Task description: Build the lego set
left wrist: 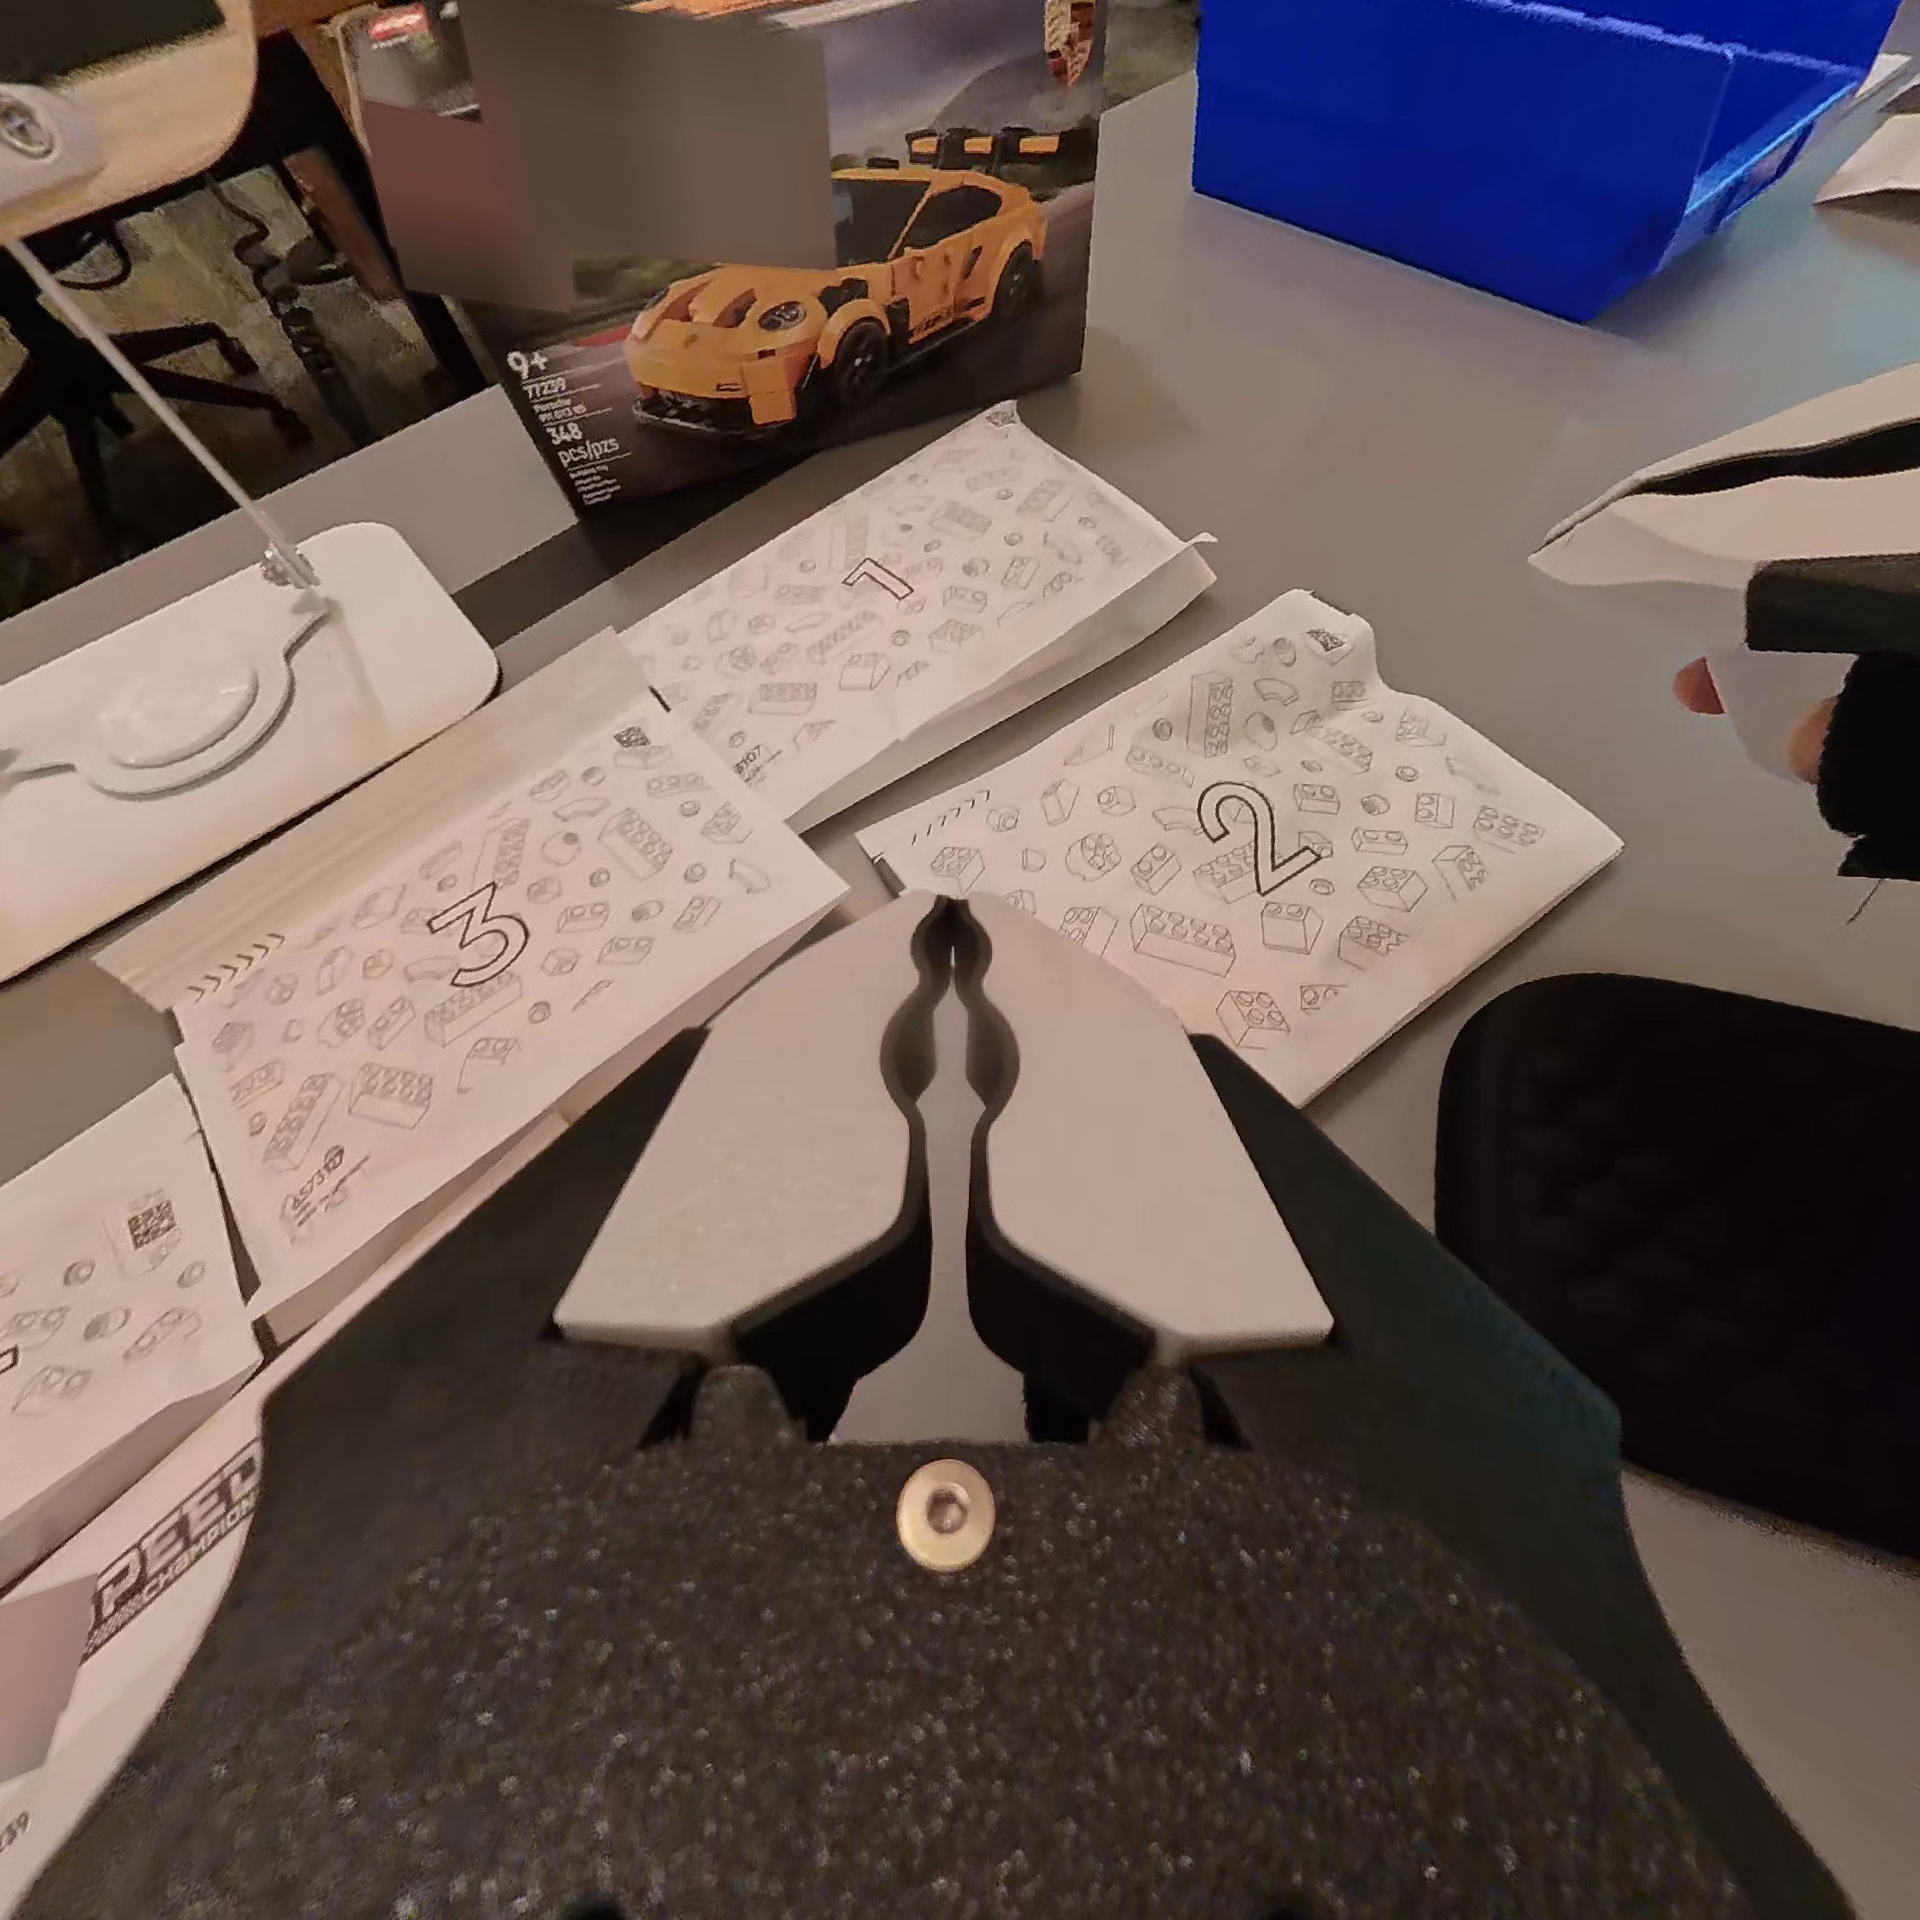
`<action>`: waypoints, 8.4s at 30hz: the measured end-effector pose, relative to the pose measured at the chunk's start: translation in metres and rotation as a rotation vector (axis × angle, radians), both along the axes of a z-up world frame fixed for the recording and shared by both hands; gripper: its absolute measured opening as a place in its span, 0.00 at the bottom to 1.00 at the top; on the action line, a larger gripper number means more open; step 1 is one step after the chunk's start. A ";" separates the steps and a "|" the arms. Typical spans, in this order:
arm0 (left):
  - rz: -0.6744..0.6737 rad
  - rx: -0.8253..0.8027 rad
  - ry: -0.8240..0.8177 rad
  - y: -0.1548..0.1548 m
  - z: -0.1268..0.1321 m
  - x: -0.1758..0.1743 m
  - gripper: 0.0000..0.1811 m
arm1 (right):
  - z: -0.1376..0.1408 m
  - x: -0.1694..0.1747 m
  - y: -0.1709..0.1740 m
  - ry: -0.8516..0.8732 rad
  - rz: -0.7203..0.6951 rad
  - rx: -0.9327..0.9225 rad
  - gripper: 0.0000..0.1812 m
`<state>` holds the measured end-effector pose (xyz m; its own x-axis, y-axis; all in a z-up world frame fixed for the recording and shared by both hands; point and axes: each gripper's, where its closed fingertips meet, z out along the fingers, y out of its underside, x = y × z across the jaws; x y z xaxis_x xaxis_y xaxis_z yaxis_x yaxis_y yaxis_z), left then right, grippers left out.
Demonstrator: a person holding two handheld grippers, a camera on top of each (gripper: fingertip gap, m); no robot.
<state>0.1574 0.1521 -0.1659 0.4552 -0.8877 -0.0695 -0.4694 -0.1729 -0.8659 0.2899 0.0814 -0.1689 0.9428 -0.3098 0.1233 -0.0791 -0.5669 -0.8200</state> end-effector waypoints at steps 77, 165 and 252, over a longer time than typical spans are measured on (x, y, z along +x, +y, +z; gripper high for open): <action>0.262 -0.038 0.057 0.115 -0.024 -0.090 0.00 | 0.000 -0.159 0.153 -0.040 0.395 0.022 0.00; 0.779 0.157 0.122 0.167 0.034 -0.381 0.00 | 0.038 -0.431 0.202 0.044 0.959 0.185 0.01; 0.305 0.140 0.025 0.094 0.002 -0.228 0.00 | 0.026 -0.004 0.066 -0.136 -0.107 0.252 0.00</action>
<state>-0.0702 0.2457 -0.1635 0.6954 -0.6915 -0.1958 -0.4354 -0.1887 -0.8802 0.2863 0.1478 -0.1431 0.8832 -0.4434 0.1529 -0.0070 -0.3385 -0.9409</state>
